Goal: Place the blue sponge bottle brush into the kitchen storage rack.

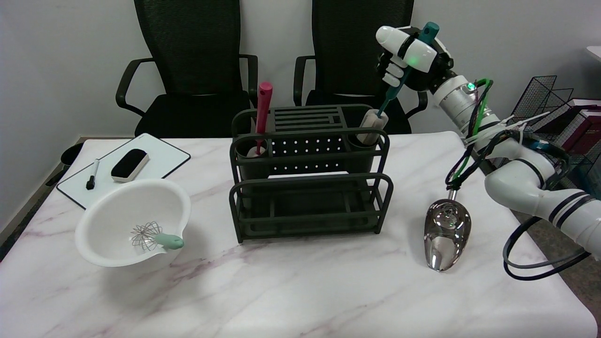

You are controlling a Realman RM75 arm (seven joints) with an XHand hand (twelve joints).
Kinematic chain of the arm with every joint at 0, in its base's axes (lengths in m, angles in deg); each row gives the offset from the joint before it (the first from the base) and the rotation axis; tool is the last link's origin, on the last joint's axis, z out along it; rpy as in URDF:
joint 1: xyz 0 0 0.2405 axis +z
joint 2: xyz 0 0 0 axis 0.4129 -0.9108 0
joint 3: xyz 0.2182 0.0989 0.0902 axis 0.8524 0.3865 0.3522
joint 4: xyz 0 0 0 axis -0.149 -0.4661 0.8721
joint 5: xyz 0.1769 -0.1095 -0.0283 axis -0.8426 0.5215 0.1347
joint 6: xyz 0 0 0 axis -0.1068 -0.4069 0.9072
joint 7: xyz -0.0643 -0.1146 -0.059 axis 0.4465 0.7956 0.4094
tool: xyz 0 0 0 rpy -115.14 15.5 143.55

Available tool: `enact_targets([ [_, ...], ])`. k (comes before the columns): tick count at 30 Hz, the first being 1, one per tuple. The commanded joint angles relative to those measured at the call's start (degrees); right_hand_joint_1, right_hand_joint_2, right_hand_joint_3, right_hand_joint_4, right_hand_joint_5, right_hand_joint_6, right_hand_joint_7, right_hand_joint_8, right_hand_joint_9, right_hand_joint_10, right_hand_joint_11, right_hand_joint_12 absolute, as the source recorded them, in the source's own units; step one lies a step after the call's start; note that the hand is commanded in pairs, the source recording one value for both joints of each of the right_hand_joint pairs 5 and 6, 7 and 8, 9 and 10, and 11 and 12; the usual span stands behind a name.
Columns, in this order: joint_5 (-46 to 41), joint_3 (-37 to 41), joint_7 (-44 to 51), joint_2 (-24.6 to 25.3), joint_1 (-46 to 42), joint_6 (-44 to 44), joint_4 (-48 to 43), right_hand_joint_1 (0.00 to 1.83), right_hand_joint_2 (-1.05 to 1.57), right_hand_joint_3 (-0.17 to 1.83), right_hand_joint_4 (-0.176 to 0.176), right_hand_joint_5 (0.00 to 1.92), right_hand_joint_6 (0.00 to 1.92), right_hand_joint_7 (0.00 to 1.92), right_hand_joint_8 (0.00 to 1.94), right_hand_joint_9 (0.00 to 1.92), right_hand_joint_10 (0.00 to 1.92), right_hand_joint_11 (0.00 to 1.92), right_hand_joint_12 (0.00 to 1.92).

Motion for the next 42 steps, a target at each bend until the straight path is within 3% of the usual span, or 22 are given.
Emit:
enact_targets([
  [1, 0.48, -2.31, -0.42, 2.68, 2.61, -0.55, 3.59, 1.13, 1.57, 0.35, 0.000, 1.92, 1.92, 1.92, 1.92, 1.92, 1.92, 1.92, 1.92],
  [18, 0.08, -3.67, -0.50, 4.51, 1.58, -5.01, 8.71, 1.13, 1.57, 0.35, 0.000, 1.92, 1.92, 1.92, 1.92, 1.92, 1.92, 1.87, 1.87],
  [26, 0.08, -3.67, -0.50, 5.40, 1.66, -5.26, 9.75, 1.10, 1.57, 0.37, 0.000, 1.92, 1.92, 1.92, 1.92, 1.91, 1.91, 1.70, 1.70],
  [30, 0.40, -3.67, -0.50, 5.64, 1.66, -5.34, 9.91, 1.06, 1.55, 0.39, 0.000, 1.92, 1.92, 1.82, 1.82, 1.72, 1.72, 1.50, 1.50],
  [33, 0.40, -3.67, -0.50, 5.96, 1.74, -5.42, 9.91, 1.12, 1.05, 0.77, 0.000, 1.88, 1.88, 1.55, 1.55, 1.48, 1.48, 1.16, 1.16],
  [35, 0.40, -3.67, -0.50, 5.96, 1.74, -5.50, 9.91, 1.15, 0.67, 1.09, 0.000, 1.73, 1.73, 1.41, 1.41, 1.26, 1.26, 0.73, 0.73],
  [38, 0.32, -3.67, -0.50, 5.96, 1.58, -6.22, 10.00, 1.18, 0.36, 1.32, 0.000, 1.53, 1.53, 1.22, 1.22, 0.99, 0.99, 0.58, 0.58],
  [40, 0.08, -3.67, -0.50, 5.96, 1.50, -6.77, 10.07, 1.23, 0.09, 1.52, 0.000, 1.21, 1.21, 1.12, 1.12, 0.81, 0.81, 0.53, 0.53],
  [42, 0.08, -3.67, -0.50, 5.96, 1.41, -7.60, 10.39, 1.26, -0.01, 1.52, 0.000, 0.99, 0.99, 1.05, 1.05, 0.73, 0.73, 0.52, 0.52],
])
